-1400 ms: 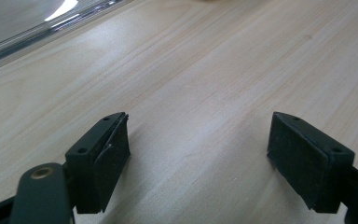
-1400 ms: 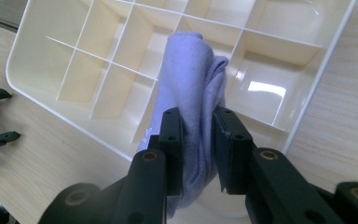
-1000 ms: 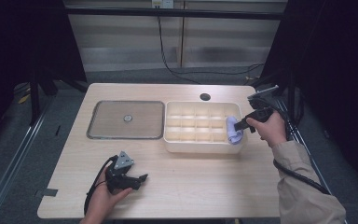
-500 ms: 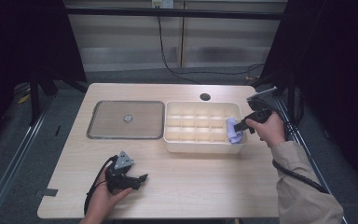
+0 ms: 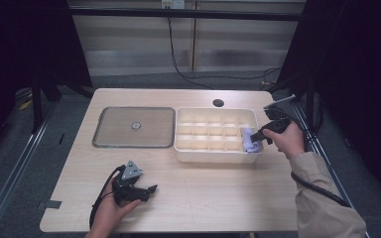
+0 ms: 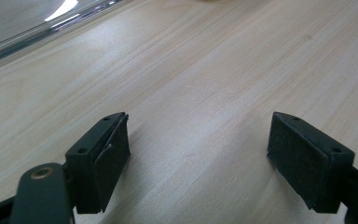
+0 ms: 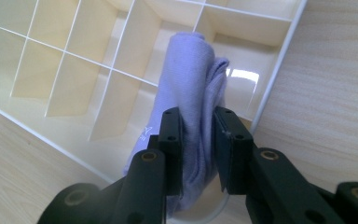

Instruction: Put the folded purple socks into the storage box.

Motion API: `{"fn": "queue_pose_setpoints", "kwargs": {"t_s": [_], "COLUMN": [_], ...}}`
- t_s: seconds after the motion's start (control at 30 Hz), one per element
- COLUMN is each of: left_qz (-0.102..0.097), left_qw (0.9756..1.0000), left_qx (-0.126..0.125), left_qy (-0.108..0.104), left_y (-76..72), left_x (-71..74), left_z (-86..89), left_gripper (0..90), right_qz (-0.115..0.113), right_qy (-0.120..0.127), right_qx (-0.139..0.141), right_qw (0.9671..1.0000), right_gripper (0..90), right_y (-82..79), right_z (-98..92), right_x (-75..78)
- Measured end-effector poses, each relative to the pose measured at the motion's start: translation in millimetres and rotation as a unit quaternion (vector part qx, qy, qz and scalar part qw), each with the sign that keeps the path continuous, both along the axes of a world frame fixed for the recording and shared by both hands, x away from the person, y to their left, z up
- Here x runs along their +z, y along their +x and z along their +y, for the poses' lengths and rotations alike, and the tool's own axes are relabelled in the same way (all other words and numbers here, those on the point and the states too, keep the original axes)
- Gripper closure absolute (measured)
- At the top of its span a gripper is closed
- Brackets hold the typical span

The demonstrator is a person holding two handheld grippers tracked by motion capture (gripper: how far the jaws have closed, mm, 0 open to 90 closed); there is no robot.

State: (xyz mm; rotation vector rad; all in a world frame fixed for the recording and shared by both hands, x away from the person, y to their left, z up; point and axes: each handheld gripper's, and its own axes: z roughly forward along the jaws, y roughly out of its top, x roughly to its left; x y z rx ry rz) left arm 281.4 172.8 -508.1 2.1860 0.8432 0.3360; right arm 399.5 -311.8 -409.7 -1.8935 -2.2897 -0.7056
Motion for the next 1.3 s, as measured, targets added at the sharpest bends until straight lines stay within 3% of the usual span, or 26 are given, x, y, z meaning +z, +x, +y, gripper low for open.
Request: {"fn": "queue_pose_setpoints", "kwargs": {"t_s": [1.03, 1.3], "left_qz": [0.0, 0.0], "left_qw": [1.0, 1.0], "left_qx": [0.0, 0.0], "left_qy": [0.0, 0.0], "left_y": [0.0, 0.0], "left_x": [0.0, 0.0], "left_z": [0.0, 0.0], "left_gripper": [20.3, 20.3], "right_qz": [-0.008, -0.008], "right_qy": [-0.034, -0.032], "right_qx": [0.014, 0.016], "right_qw": [0.9993, 0.9993], "right_gripper": [73.5, 71.3], "right_y": [-4.1, -4.3], "right_z": [6.5, 7.3], "right_x": [-4.8, -4.6]}}
